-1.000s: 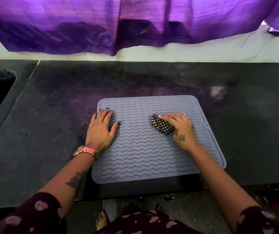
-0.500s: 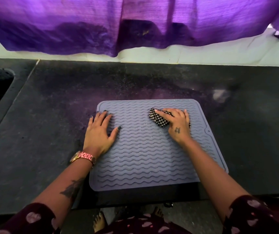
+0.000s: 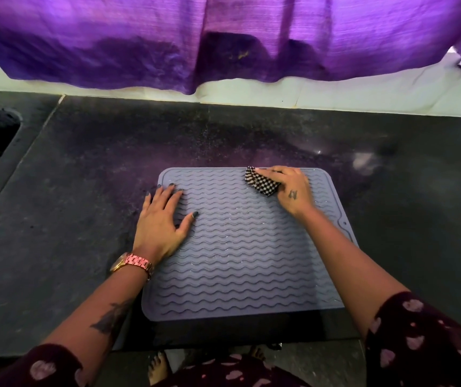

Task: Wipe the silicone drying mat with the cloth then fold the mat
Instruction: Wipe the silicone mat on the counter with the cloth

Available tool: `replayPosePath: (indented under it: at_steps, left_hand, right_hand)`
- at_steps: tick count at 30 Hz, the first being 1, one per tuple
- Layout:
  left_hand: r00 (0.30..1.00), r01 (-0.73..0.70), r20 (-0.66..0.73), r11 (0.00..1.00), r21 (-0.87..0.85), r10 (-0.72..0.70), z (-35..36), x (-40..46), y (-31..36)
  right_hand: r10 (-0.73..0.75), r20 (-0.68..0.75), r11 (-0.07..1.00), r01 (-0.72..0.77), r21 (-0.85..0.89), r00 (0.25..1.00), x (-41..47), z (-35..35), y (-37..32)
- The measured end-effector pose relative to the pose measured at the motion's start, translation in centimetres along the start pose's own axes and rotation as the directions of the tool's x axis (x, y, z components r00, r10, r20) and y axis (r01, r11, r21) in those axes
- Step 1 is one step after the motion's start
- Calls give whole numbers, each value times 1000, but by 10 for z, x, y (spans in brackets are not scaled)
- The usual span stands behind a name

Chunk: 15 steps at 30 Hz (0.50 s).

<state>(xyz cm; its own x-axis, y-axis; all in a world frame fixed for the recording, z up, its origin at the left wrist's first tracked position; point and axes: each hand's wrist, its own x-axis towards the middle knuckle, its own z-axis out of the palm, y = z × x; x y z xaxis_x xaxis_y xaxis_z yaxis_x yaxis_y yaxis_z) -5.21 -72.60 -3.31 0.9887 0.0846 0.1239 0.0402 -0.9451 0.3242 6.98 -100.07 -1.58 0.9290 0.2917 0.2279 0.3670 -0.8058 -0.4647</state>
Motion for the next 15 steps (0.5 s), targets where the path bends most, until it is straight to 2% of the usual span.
replayPosePath:
  at_steps: [3, 6, 10, 12, 15]
  left_hand:
    - [1000, 1, -4, 1000, 1, -1, 0, 0, 0]
    - [1000, 2, -4, 1000, 1, -2, 0, 0, 0]
    - [1000, 0, -16, 1000, -5, 0, 1, -1, -1]
    - [1000, 3, -24, 1000, -7, -3, 2, -1, 0]
    - [1000, 9, -24, 1000, 3, -9, 4, 0, -2]
  right_hand:
    - [37, -55, 997, -40, -61, 998, 3, 1, 3]
    - [44, 41, 978, -34, -204, 998, 0, 6, 5]
    - [-10, 136, 994, 25, -109, 991, 10, -9, 15]
    - [-20, 78, 994, 28, -102, 997, 14, -19, 24]
    - [70, 0, 967, -68, -245, 998, 3, -22, 39]
